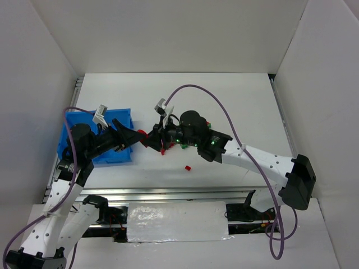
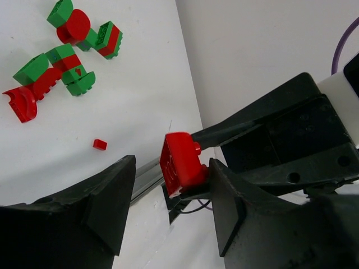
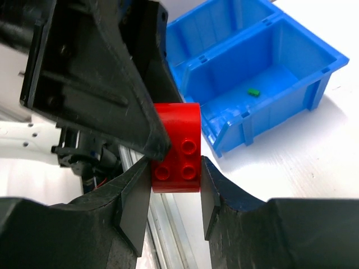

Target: Sort the legos into containers by color

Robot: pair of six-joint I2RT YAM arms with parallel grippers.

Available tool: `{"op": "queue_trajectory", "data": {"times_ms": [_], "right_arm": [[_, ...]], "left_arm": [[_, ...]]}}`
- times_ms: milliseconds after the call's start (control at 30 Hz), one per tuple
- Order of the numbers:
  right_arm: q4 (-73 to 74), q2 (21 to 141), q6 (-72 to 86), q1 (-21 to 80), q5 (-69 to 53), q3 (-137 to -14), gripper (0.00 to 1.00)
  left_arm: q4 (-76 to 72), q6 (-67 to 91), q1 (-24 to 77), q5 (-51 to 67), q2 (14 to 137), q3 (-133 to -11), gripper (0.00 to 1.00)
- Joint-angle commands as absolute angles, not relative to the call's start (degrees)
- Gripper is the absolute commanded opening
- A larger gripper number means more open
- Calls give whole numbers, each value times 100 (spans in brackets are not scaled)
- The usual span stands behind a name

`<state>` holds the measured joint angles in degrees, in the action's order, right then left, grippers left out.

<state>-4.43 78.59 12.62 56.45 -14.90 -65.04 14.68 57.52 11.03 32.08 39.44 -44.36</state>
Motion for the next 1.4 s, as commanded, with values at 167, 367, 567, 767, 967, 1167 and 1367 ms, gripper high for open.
{"op": "queue_trajectory", "data": {"times_ms": [167, 367, 567, 767, 967, 1167, 1367], "right_arm": [[-651, 8244, 1248, 5765, -1555, -7189, 23], [-852, 8315, 1335, 5792, -1232, -6988, 33], [-836, 8192, 1494, 5669, -608, -6619, 100], [-291, 7395, 1415, 5423, 498, -5837, 100], [-176, 6575, 1354, 5265, 492, -5169, 100], [-44, 6285, 1310, 5247, 439, -4870, 100], [263, 6047, 1099, 5177, 211, -4816, 100]], "left_arm": [[1143, 5704, 1125, 3454, 4043, -4412, 61], [1579, 5520, 1134, 3078, 4017, -4640, 4], [3177, 4887, 1125, 1085, 4165, -5413, 0], [4454, 4851, 845, -2571, 5394, -6247, 0], [5422, 5755, 28, -4702, 6986, -7407, 0], [5361, 5748, -1009, -4378, 8610, -7980, 0], [4703, 5291, -1362, -3271, 8922, -7937, 47]]}}
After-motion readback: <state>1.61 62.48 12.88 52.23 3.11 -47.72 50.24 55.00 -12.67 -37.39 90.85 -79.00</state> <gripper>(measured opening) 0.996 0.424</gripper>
